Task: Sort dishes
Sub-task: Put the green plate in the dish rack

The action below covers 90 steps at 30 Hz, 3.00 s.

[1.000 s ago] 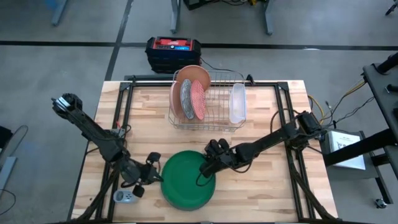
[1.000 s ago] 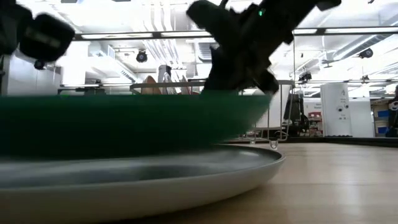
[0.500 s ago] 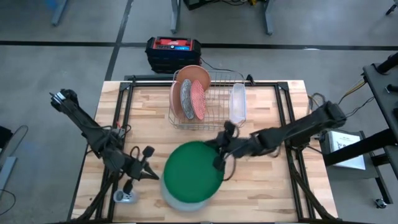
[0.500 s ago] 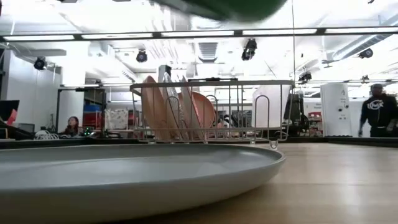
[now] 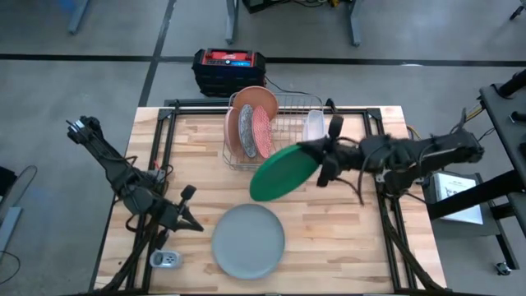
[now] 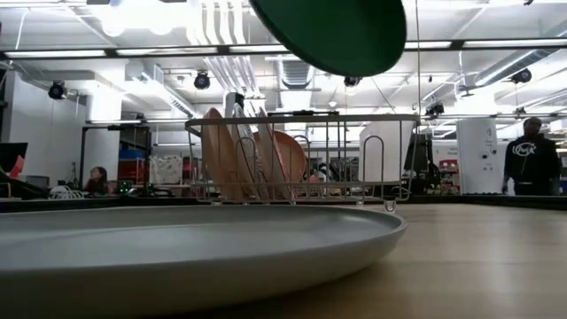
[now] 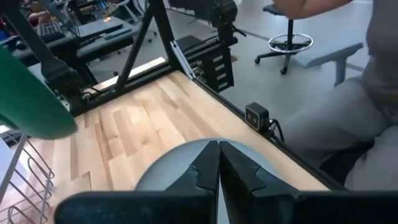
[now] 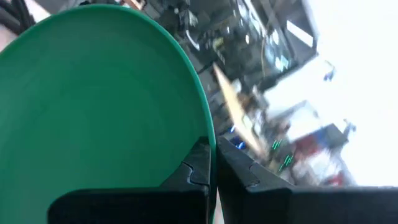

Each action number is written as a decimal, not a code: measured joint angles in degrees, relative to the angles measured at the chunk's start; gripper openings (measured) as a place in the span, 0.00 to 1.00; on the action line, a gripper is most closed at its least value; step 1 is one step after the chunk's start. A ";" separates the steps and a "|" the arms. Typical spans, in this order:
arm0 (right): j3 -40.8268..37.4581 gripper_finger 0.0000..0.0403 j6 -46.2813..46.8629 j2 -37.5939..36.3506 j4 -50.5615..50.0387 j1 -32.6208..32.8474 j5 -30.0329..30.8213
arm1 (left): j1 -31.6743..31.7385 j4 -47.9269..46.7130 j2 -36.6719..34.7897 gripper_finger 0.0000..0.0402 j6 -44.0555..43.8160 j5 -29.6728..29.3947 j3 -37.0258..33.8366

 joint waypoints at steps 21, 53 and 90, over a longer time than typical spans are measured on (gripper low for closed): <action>0.39 0.00 -37.11 3.87 -0.68 -38.12 -51.09 | 0.02 1.39 0.75 0.00 -2.34 -9.67 0.00; 8.66 0.00 -75.63 17.48 -11.52 -41.51 -63.09 | 0.13 9.41 1.90 0.00 0.27 -22.56 -0.07; 6.61 0.00 -82.78 18.72 -13.31 -41.44 -65.57 | 0.13 17.15 8.51 0.00 5.00 -23.24 -0.07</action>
